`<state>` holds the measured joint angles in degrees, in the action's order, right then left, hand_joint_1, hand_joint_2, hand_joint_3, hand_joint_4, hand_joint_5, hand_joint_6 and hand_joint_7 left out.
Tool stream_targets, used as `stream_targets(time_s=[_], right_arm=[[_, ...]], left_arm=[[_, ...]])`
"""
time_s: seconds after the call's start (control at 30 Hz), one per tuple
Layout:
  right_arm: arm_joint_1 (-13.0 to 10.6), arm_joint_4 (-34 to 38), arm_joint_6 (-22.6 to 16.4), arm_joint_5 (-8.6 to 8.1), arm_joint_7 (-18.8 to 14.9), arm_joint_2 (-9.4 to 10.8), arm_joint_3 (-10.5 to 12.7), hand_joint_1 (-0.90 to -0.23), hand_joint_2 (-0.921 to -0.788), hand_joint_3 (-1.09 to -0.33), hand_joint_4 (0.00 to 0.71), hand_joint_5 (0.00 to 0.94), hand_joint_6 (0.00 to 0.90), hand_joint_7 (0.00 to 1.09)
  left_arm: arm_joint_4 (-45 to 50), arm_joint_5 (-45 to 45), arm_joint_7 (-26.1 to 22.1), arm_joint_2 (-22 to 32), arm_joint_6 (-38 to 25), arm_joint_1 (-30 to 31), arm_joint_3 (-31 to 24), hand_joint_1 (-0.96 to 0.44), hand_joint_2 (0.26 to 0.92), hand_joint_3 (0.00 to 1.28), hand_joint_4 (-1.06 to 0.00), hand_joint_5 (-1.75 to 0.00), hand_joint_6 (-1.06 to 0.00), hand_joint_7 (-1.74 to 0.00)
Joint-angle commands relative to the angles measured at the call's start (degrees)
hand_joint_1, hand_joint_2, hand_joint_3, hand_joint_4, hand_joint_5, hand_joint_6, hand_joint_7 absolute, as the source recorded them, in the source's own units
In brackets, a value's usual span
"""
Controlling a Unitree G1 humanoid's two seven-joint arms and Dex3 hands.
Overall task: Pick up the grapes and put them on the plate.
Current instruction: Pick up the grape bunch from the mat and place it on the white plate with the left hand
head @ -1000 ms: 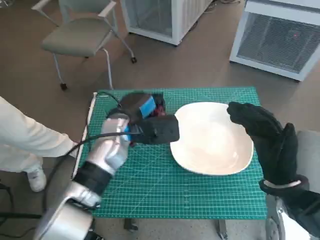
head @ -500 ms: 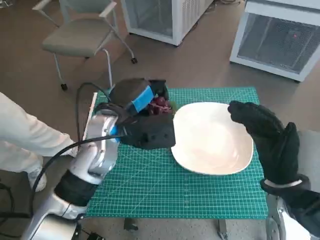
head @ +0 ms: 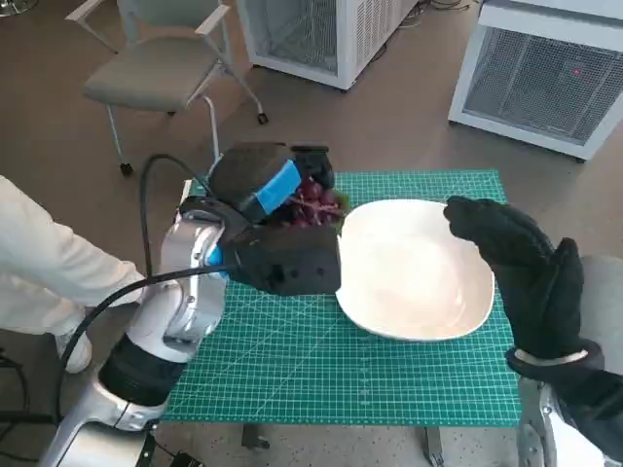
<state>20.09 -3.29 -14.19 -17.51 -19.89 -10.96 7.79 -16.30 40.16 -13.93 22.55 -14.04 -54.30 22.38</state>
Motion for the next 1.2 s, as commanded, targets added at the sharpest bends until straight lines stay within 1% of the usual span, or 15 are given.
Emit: stream_targets(time_s=[0.03, 0.2, 0.33, 0.47, 0.63, 0.7, 0.73, 0.77, 0.83, 0.93, 1.0, 1.07, 1.1, 1.13, 1.2], right_arm=[[-1.33, -0.29, 0.28, 0.0, 0.27, -0.09, 0.46, -0.522, -0.921, -0.617, 0.284, 0.419, 0.13, 0.91], [-1.69, -0.72, 0.28, 0.16, 0.62, -0.11, 0.78, -0.526, -0.921, -0.614, 0.286, 0.418, 0.132, 0.91], [-2.05, -1.14, 0.36, 0.23, 0.93, -0.06, 0.97, -0.532, -0.921, -0.613, 0.287, 0.416, 0.134, 0.91], [-2.54, -1.81, 0.46, 0.4, 1.34, 0.03, 0.99, -0.535, -0.921, -0.612, 0.288, 0.415, 0.135, 0.9], [-3.35, -2.89, 0.53, 0.97, 2.14, 0.03, 1.05, -0.536, -0.921, -0.611, 0.29, 0.413, 0.137, 0.9], [-3.6, -3.16, 0.53, 1.12, 2.37, -0.05, 1.08, -0.536, -0.921, -0.61, 0.291, 0.412, 0.138, 0.9], [-3.7, -3.25, 0.5, 1.17, 2.45, -0.1, 1.11, -0.536, -0.921, -0.61, 0.291, 0.411, 0.138, 0.9], [-3.79, -3.29, 0.47, 1.2, 2.51, -0.16, 1.15, -0.536, -0.921, -0.61, 0.292, 0.411, 0.138, 0.9], [-3.94, -3.33, 0.4, 1.22, 2.58, -0.24, 1.23, -0.537, -0.921, -0.609, 0.292, 0.41, 0.137, 0.9], [-4.11, -3.29, 0.24, 1.26, 2.63, -0.28, 1.33, -0.537, -0.921, -0.609, 0.293, 0.409, 0.137, 0.9], [-4.22, -3.29, 0.19, 1.27, 2.66, -0.26, 1.41, -0.536, -0.921, -0.609, 0.294, 0.408, 0.137, 0.9], [-4.34, -3.37, 0.27, 1.2, 2.72, -0.18, 1.47, -0.536, -0.921, -0.609, 0.294, 0.407, 0.138, 0.89], [-4.41, -3.45, 0.33, 1.14, 2.76, -0.14, 1.5, -0.535, -0.921, -0.609, 0.294, 0.407, 0.138, 0.89], [-4.48, -3.53, 0.4, 1.08, 2.8, -0.1, 1.52, -0.535, -0.921, -0.609, 0.294, 0.407, 0.138, 0.89], [-4.62, -3.72, 0.5, 0.98, 2.87, -0.06, 1.55, -0.532, -0.921, -0.609, 0.295, 0.406, 0.138, 0.89]], left_arm=[[-1.89, -0.12, -1.45, -2.38, -0.22, -2.82, 0.65, 0.0, 0.837, 0.14, -0.76, -1.25, -0.78, -0.85], [-3.63, -0.02, -3.1, -5.51, -1.47, -5.65, 1.35, 0.0, 0.842, 0.14, -0.76, -1.25, -0.77, -0.86], [-5.05, 0.01, -3.31, -7.83, -0.96, -7.75, 2.11, 0.0, 0.85, 0.13, -0.75, -1.25, -0.75, -0.89], [-7.11, -0.19, -2.38, -9.87, 0.2, -9.51, 2.57, 0.0, 0.862, 0.12, -0.74, -1.26, -0.73, -0.92], [-12.14, 0.06, 0.13, -13.03, 2.18, -12.39, 3.41, 0.0, 0.867, 0.12, -0.71, -1.31, -0.74, -0.9], [-14.35, 0.2, 1.44, -14.18, 2.99, -13.42, 3.74, 0.0, 0.84, 0.2, -0.66, -1.38, -0.73, -0.91], [-15.48, 0.15, 2.1, -14.77, 3.37, -13.89, 3.84, 0.0, 0.822, 0.26, -0.63, -1.4, -0.7, -0.96], [-16.68, 0.05, 2.73, -15.37, 3.73, -14.38, 3.92, 0.0, 0.803, 0.32, -0.6, -1.42, -0.67, -1.02], [-19.15, -0.18, 3.86, -16.52, 4.43, -15.35, 4.08, 0.0, 0.798, 0.39, -0.53, -1.43, -0.57, -1.2], [-22.83, -0.3, 4.88, -17.94, 5.37, -16.8, 4.5, 0.0, 0.785, 0.46, -0.48, -1.45, -0.5, -1.34], [-25.09, -0.28, 5.03, -18.72, 5.88, -17.76, 4.85, 0.0, 0.751, 0.52, -0.48, -1.46, -0.51, -1.34], [-26.81, -0.35, 4.88, -19.33, 6.27, -18.52, 5.09, 0.0, 0.727, 0.54, -0.49, -1.51, -0.56, -1.25], [-27.56, -0.41, 4.78, -19.6, 6.45, -18.83, 5.18, 0.0, 0.725, 0.54, -0.49, -1.54, -0.58, -1.19], [-28.27, -0.47, 4.7, -19.87, 6.62, -19.11, 5.25, 0.0, 0.731, 0.53, -0.49, -1.54, -0.58, -1.18], [-29.61, -0.55, 4.71, -20.4, 6.97, -19.57, 5.41, 0.0, 0.753, 0.5, -0.49, -1.5, -0.55, -1.24]])
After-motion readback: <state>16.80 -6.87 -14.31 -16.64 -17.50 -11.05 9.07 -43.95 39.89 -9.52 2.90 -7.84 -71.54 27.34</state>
